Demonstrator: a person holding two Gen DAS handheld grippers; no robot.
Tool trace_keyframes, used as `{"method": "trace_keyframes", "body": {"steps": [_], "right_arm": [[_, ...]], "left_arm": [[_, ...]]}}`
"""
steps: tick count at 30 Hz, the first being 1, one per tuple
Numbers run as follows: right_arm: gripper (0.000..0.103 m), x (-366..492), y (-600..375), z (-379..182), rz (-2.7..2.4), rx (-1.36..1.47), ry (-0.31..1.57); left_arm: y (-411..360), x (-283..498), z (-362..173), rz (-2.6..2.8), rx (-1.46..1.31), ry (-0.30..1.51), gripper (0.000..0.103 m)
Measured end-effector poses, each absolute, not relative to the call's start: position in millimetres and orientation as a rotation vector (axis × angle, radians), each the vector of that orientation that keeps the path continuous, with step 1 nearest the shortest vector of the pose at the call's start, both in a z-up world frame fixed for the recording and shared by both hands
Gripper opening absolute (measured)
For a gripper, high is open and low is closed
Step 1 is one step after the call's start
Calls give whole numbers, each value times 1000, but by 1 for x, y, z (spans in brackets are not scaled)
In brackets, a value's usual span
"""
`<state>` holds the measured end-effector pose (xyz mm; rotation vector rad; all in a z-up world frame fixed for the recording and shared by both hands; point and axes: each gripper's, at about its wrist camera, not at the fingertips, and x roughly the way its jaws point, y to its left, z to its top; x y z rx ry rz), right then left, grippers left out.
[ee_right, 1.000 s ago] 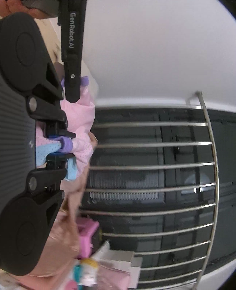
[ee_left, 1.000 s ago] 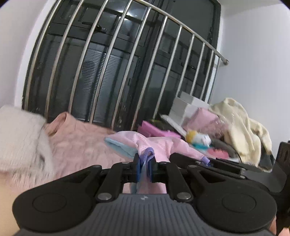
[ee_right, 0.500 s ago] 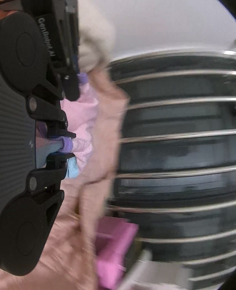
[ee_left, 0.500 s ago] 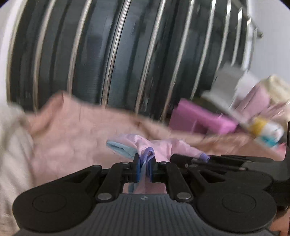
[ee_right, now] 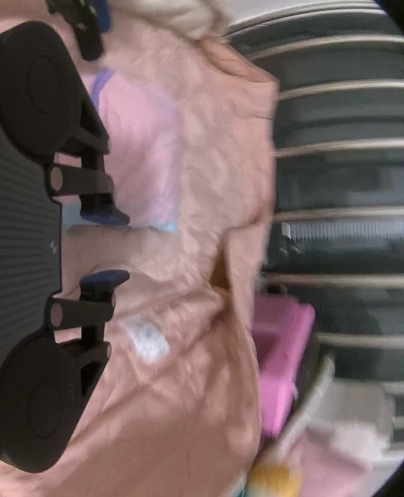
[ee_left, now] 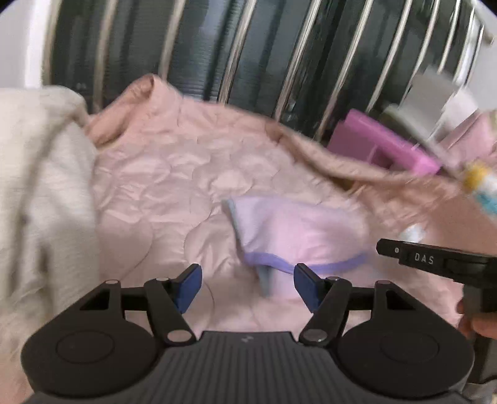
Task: Fold clothes
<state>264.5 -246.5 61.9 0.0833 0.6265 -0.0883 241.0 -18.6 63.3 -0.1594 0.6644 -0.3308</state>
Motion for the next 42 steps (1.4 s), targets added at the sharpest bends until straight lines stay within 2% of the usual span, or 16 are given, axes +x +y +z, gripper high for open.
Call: {"method": "trace_keyframes", "body": {"steps": [2, 3, 4, 6, 7, 10, 16, 17, 19, 20, 42], "right_arm": [[36, 226, -244, 86, -77, 91, 527], [48, 201, -244, 97, -50, 94, 484], [56, 176, -243, 105, -15, 109, 460], [81, 128, -240, 114, 66, 125, 443], [84, 103, -237, 110, 106, 119, 452], [90, 44, -224, 86, 189, 69, 484], [91, 11, -207, 35, 146, -13, 637], [93, 8, -207, 31, 141, -11, 642], [102, 2, -207, 25, 133, -7, 624], [103, 1, -208, 22, 123, 3, 615], [103, 0, -195, -3, 89, -19, 664]], "left_arm": [[-13, 203, 85, -300, -110, 617, 75], [-12, 181, 92, -282, -79, 602, 81], [-11, 159, 97, -269, -52, 591, 88], [-5, 115, 94, -232, -27, 585, 97], [-2, 94, 92, -212, -18, 584, 103], [6, 45, 67, -82, -23, 594, 103], [14, 21, 24, 0, -47, 703, 103], [15, 21, 21, 2, -61, 713, 103], [17, 22, 16, 12, -83, 729, 103], [17, 20, 14, 24, -79, 727, 103], [-5, -1, 1, 13, 22, 674, 102]]}}
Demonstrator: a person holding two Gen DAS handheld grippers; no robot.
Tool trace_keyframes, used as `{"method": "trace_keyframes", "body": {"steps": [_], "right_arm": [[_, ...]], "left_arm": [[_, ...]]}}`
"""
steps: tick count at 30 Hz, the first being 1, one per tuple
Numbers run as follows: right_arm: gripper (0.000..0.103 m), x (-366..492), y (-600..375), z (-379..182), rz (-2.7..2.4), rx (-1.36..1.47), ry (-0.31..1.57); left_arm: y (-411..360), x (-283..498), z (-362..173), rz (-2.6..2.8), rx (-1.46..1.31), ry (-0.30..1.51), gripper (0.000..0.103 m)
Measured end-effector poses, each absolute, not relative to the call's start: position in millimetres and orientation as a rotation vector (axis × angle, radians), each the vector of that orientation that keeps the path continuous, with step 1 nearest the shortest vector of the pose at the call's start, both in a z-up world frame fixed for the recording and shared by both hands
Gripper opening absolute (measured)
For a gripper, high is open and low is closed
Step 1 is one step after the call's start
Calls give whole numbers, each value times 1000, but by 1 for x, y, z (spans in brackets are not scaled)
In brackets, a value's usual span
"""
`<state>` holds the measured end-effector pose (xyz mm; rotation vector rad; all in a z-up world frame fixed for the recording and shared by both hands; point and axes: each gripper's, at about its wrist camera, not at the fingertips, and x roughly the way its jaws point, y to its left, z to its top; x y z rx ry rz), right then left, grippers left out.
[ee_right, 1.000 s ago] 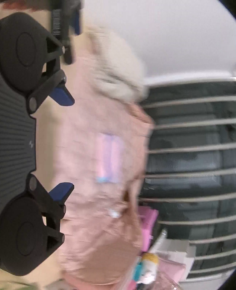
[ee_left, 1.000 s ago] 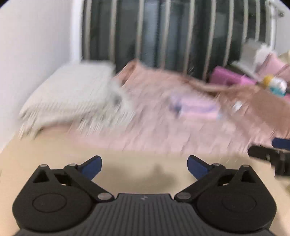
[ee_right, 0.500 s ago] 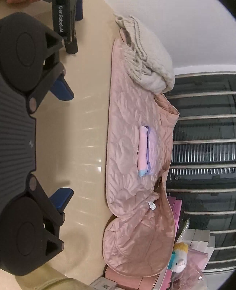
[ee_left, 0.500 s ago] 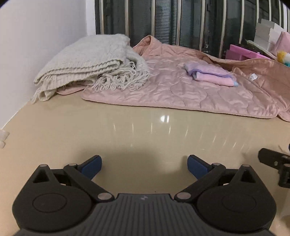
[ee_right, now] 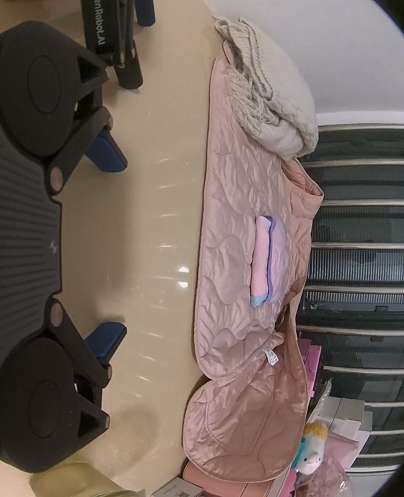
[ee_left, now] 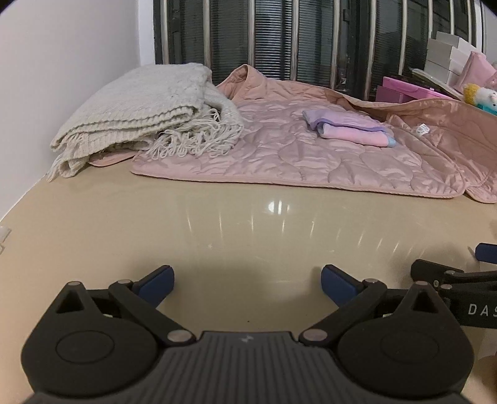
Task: Fold clothes
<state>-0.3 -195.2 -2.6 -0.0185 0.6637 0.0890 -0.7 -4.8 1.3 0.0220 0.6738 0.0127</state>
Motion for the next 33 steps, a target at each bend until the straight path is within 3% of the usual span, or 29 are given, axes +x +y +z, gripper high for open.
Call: {"method": "trace_keyframes", "body": {"steps": [33], "right_arm": [[103, 3, -202, -1, 50, -1, 670]], "left_arm": [[-15, -1, -1, 29, 3, 675, 102]]}}
